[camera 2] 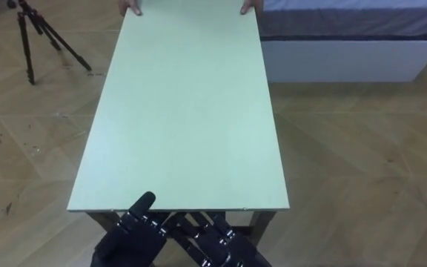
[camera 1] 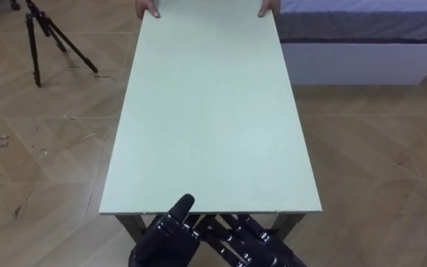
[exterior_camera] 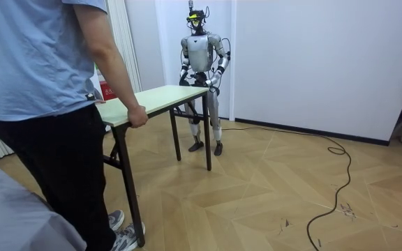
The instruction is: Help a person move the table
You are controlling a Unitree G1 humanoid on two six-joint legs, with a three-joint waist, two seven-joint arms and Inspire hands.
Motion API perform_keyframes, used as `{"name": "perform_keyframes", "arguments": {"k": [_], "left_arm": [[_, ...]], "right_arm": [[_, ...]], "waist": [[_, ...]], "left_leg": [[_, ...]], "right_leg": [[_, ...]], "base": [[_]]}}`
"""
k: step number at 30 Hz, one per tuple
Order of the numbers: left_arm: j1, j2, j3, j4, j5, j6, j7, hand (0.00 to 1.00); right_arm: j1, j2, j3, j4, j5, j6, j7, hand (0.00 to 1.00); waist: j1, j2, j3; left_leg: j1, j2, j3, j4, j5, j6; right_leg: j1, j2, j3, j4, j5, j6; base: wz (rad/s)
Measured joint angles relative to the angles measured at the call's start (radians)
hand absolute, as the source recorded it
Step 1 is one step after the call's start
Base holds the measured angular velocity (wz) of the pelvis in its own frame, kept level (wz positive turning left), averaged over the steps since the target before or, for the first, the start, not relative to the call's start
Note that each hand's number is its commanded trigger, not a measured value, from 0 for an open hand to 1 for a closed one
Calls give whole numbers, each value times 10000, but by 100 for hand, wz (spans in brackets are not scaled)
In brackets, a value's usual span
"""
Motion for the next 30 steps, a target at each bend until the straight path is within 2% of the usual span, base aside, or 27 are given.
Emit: {"name": "perform_keyframes", "arguments": {"k": [4,7,10,16,20,24,30], "left_arm": [[-5,20,54,3,-32,32,14,0],[-87,26,189,61,-386,84,75,0],[-277,32,389,243,-391,54,265,0],[-402,-5,960,408,-383,-3,865,0],[-401,-8,1170,409,-383,-27,1298,0],[-395,-54,1188,410,-376,-19,1568,0],[-393,-52,1199,418,-361,-13,1686,0]], "right_arm": [[4,-10,-11,-131,263,203,-188,0],[8,-26,-20,-299,834,319,-548,0],[-96,-38,-29,-308,1149,325,-931,0],[-236,-28,-224,-509,1177,340,-1735,0],[-245,-9,-319,-612,1531,340,-2281,0],[-269,55,-534,-618,1574,339,-2720,0],[-322,171,-777,-618,1926,309,-3232,0]], "waist": [[49,6,14],[222,60,127],[219,90,162],[238,124,144],[232,223,81],[228,292,81],[202,288,97]], "left_leg": [[36,0,16,-7,0,0],[165,0,-12,-20,0,0],[173,-19,-27,-25,0,0],[172,-14,-37,-17,-1,2],[202,-13,-87,-20,-4,11],[379,-14,-93,-21,-2,12],[501,-13,-89,-20,-1,13]], "right_leg": [[22,6,27,12,0,0],[49,8,119,130,0,-1],[80,-9,112,155,-12,6],[69,-1,116,207,-12,4],[134,2,75,210,-8,-3],[328,0,63,180,-9,-1],[468,3,48,146,-13,3]], "base": [[-1],[-6],[3],[1],[4],[0],[0]]}}
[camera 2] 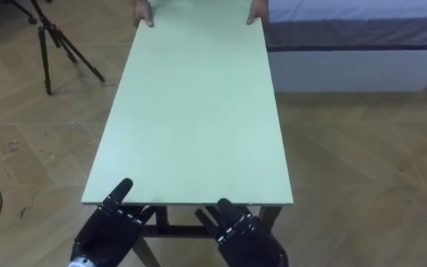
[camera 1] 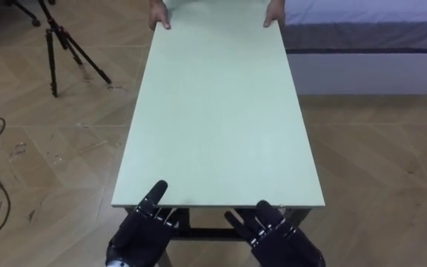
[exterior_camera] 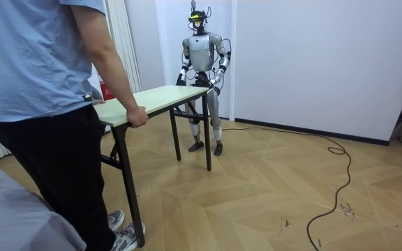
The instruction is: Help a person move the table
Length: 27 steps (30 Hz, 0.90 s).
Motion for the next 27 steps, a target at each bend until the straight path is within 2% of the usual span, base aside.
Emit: {"name": "perform_keyframes", "arguments": {"k": [7,13,23,27], "left_arm": [[-1,-11,53,0,83,18,38,0],[1,-79,122,-12,139,40,201,0],[1,-156,178,-21,177,50,306,0],[-3,-241,258,-21,200,107,306,0]], "right_arm": [[0,180,-252,0,0,7,-216,0],[-51,320,-837,-6,413,-49,-653,0],[-51,571,-820,-103,881,-134,-963,0],[-59,590,-817,-115,1189,-127,-1049,0]], "waist": [[-38,4,5],[-25,19,-7],[-7,0,-25],[10,-9,-56]], "left_leg": [[-4,0,7,-1,0,0],[16,0,20,-1,0,0],[26,0,48,2,0,-1],[19,-2,52,4,0,0]], "right_leg": [[-7,-1,5,-5,-1,0],[-16,8,28,-6,-1,0],[-25,12,52,-10,-2,-1],[-89,13,52,11,-1,-2]], "base": [[0],[0],[-1],[-1]]}}
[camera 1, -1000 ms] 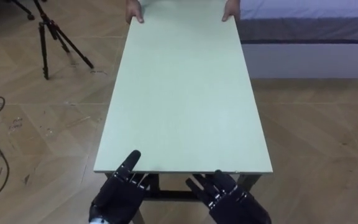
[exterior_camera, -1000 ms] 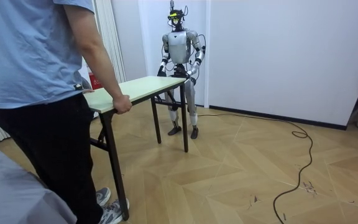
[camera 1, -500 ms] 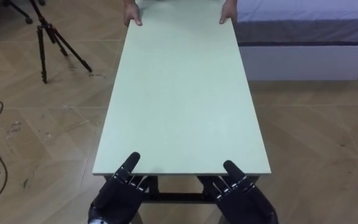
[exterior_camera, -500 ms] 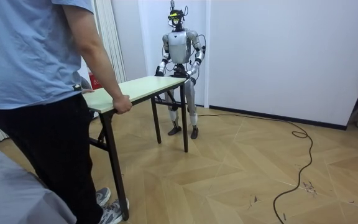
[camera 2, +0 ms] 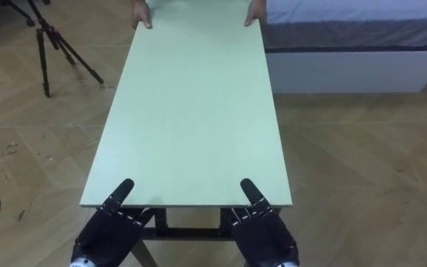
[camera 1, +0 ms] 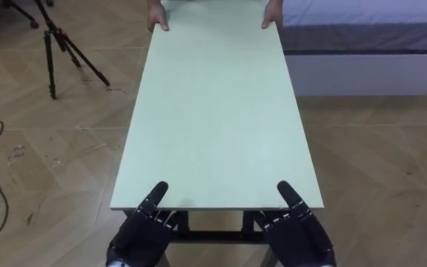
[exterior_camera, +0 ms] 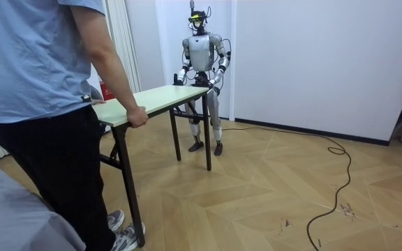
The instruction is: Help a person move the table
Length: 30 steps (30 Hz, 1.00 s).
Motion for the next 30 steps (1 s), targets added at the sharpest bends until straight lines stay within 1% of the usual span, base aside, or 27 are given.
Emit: {"name": "perform_keyframes", "arguments": {"k": [5,9,11,13,15,16,17,18,20,22,24,29,30], "left_arm": [[-2,-36,72,1,31,76,1,0],[-47,-40,90,13,58,96,51,0],[-203,-94,86,106,74,94,276,0],[-308,-161,86,142,72,71,444,0],[-565,-281,89,310,231,-32,555,0],[-681,-315,88,438,296,-53,586,0],[-884,-380,87,668,347,-72,635,0],[-1012,-456,88,826,519,-85,679,0],[-1211,-548,87,1004,815,-85,782,0],[-1332,-601,90,1011,825,-92,821,0],[-1379,-667,90,984,845,-99,877,0],[-1385,-763,98,857,976,-102,1015,0],[-1384,-833,100,829,976,-128,1066,18]], "right_arm": [[-43,7,0,1,-7,1,-45,0],[-183,82,0,4,41,-3,-338,0],[-283,136,2,3,178,-44,-538,0],[-306,167,24,3,337,-90,-606,0],[-454,232,33,4,332,-178,-800,0],[-503,251,33,4,333,-192,-863,0],[-561,318,32,5,333,-226,-936,0],[-578,406,31,6,332,-267,-986,0],[-611,453,32,9,331,-319,-1049,0],[-688,455,33,9,331,-336,-1168,0],[-715,476,32,8,318,-378,-1212,0],[-794,561,33,9,316,-714,-1325,0],[-797,570,35,9,317,-773,-1345,15]], "waist": [[3,5,0],[-7,24,16],[-25,54,52],[-15,45,65],[-7,23,128],[-8,25,141],[-29,24,177],[-35,24,184],[-35,31,185],[-32,51,192],[-32,96,166],[-36,112,164],[-34,113,164]], "left_leg": [[9,-1,0,-1,0,0],[10,2,-6,-3,0,0],[8,1,-7,-5,0,0],[-1,3,-4,-5,1,1],[-10,0,-6,-6,1,2],[-14,-1,-6,-5,1,2],[-24,-3,-8,-5,1,2],[-30,-2,-14,-5,1,2],[-34,-2,-12,-4,1,2],[-35,-1,-14,-2,1,2],[-35,2,-16,0,1,2],[-31,2,-16,0,1,2],[-28,1,-15,0,1,2]], "right_leg": [[-58,5,33,15,6,-8],[-48,5,33,5,14,-15],[-31,3,31,10,23,-18],[-35,5,29,14,24,-18],[-76,4,47,7,24,-19],[-80,3,49,4,24,-19],[-93,4,53,1,25,-20],[-96,7,51,-6,26,-20],[-99,8,50,-5,27,-21],[-98,10,48,-6,32,-23],[-82,21,44,2,48,-26],[-81,22,42,-4,57,-32],[-79,22,42,-6,60,-31]], "base": [[-2],[0],[0],[0],[0],[0],[0],[0],[0],[0],[0],[0],[0]]}}
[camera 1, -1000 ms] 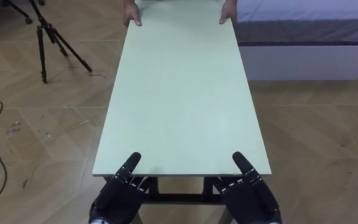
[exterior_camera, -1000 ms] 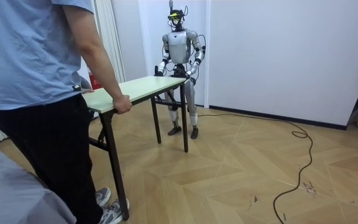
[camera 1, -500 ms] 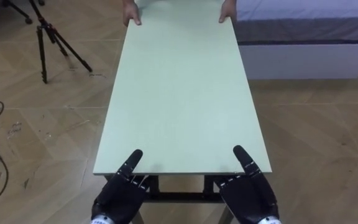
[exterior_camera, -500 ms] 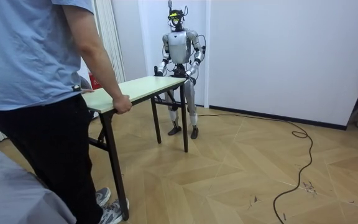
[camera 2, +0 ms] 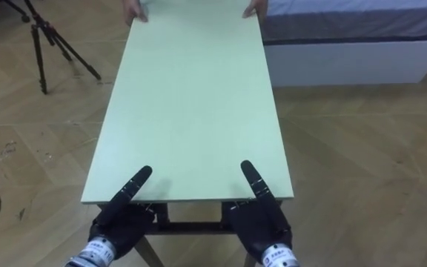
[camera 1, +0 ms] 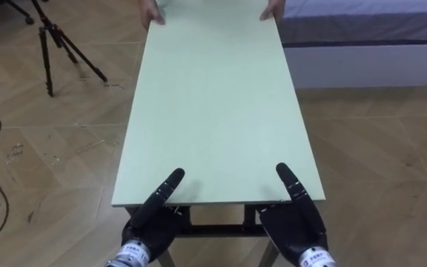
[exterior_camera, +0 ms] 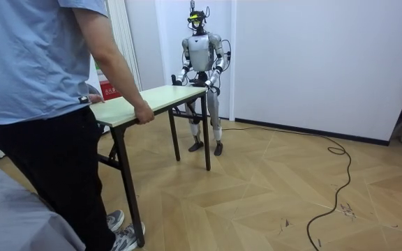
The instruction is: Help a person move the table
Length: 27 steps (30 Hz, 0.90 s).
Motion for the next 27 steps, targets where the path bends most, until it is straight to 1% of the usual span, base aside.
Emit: {"name": "perform_keyframes", "arguments": {"k": [1,2,3,4,7,8,9,11,13,16,18,20,21,23,26,27], "left_arm": [[0,-35,0,-21,0,-20,36,58],[-3,-95,0,-44,-1,-79,99,84],[-6,-125,1,-44,-1,-110,130,100],[-6,-216,12,-44,-1,-162,185,100],[-4,-279,6,-41,0,-205,552,100],[-11,-276,16,-107,-3,-281,552,100],[-41,-337,26,-220,-44,-367,560,100],[-42,-427,41,-218,-101,-386,562,100],[-42,-454,39,-218,-100,-384,573,100],[-23,-545,33,-219,-84,-391,857,100],[19,-611,-23,-241,-26,-391,920,100],[22,-657,-67,-240,10,-389,953,100],[21,-654,-66,-240,39,-395,953,100],[19,-649,-66,-238,66,-420,952,100],[19,-610,-64,-236,410,-649,934,100],[19,-580,-64,-236,422,-657,892,100]], "right_arm": [[-3,0,0,0,0,-11,-11,46],[-11,1,4,0,-2,-34,-32,73],[-11,2,17,0,-1,-67,-37,100],[-11,46,34,0,-10,-146,-40,100],[-11,211,44,2,-34,-327,-44,100],[-11,228,45,13,-45,-352,-45,100],[-51,240,54,89,-85,-384,-274,100],[-169,293,55,452,-79,-475,-477,100],[-224,296,84,610,-81,-482,-713,100],[-308,336,202,759,-97,-583,-837,100],[-308,349,204,760,-201,-704,-857,100],[-311,558,209,763,-502,-1074,-920,100],[-317,572,199,764,-513,-1132,-925,100],[-320,596,200,764,-516,-1139,-925,100],[-354,634,219,767,-516,-1083,-924,100],[-358,650,219,767,-516,-1070,-921,100]], "waist": [[1,0,0],[-4,0,0],[-4,0,0],[-2,2,2],[0,13,13],[-1,12,13],[1,12,13],[44,2,21],[50,2,21],[7,-17,33],[21,-18,34],[18,-23,37],[14,-31,35],[10,-44,36],[17,-74,28],[16,-92,18]], "left_leg": [[1,0,0,0,0,0],[2,1,1,0,0,0],[2,2,2,0,0,0],[1,3,4,0,0,0],[-5,6,5,0,0,0],[-3,6,6,0,0,0],[-1,5,6,0,0,0],[-9,5,6,-2,0,0],[-14,4,6,-2,0,0],[-21,3,5,-9,0,0],[-25,-6,5,-30,0,0],[-31,-12,5,-39,0,0],[-27,-12,6,-40,0,0],[-25,-11,7,-40,0,0],[-27,-11,1,-58,0,0],[-18,-13,0,-87,0,0]], "right_leg": [[0,0,0,0,2,-1],[2,1,-5,0,4,-2],[4,1,-10,1,4,-2],[4,0,-10,2,5,-4],[3,2,-11,3,7,-4],[6,4,-9,3,7,-4],[10,3,-5,4,7,-3],[2,4,-6,0,7,-3],[0,4,-6,-10,6,-2],[-13,3,-5,-22,6,-1],[-13,-4,-15,-27,0,7],[-16,-7,-15,-40,-4,14],[-15,-7,-15,-39,-5,16],[-16,-7,-14,-39,-6,17],[-50,-2,18,-49,-8,16],[-50,2,24,-74,-7,16]], "base": [[0],[0],[0],[0],[0],[0],[0],[0],[0],[-4],[0],[0],[0],[0],[-4],[0]]}}
